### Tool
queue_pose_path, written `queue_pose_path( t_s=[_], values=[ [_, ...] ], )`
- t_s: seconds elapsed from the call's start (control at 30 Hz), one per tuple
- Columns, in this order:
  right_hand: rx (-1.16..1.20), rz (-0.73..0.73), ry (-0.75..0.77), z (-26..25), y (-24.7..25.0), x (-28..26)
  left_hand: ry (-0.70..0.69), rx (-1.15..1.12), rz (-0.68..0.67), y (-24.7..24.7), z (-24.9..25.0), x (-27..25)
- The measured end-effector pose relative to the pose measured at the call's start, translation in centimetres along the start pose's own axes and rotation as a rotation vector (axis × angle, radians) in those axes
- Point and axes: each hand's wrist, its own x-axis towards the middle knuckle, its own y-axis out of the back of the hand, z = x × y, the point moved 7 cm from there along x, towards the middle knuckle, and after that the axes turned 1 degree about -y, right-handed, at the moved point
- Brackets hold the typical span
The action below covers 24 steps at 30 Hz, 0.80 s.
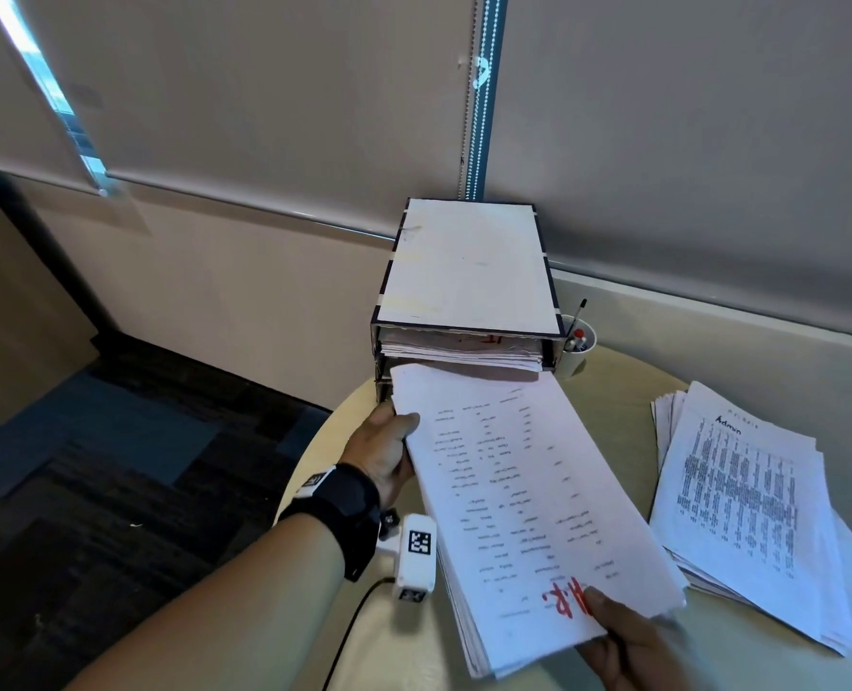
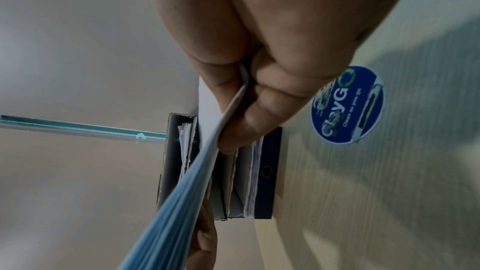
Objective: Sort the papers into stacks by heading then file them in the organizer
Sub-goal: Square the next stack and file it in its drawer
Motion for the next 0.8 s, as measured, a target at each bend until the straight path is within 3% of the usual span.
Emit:
queue_pose_path(
  t_s=[0.23, 0.47, 0.57, 0.67, 0.8],
  values=[
    [-0.071, -0.027, 0.082, -0.1, -2.2, 1.7, 0.043, -0.046, -0.063, -0.1, 0.8, 1.7],
    [-0.063, -0.005, 0.146, -0.2, -5.2, 4.9, 0.178, 0.028, -0.357, -0.6, -2.5, -6.8],
    [-0.107, -0.013, 0.203, -0.6, -8.0, 5.7, 0.241, 0.017, -0.423, -1.0, -3.2, -10.0],
    [-0.123, -0.015, 0.194, -0.5, -10.2, 7.1, 0.255, -0.029, -0.376, -1.9, -3.3, -9.9],
    [-0.095, -0.124, 0.075, 0.0, -12.0, 7.9, 0.211, -0.091, -0.143, -2.1, -3.1, -5.7]
  ],
)
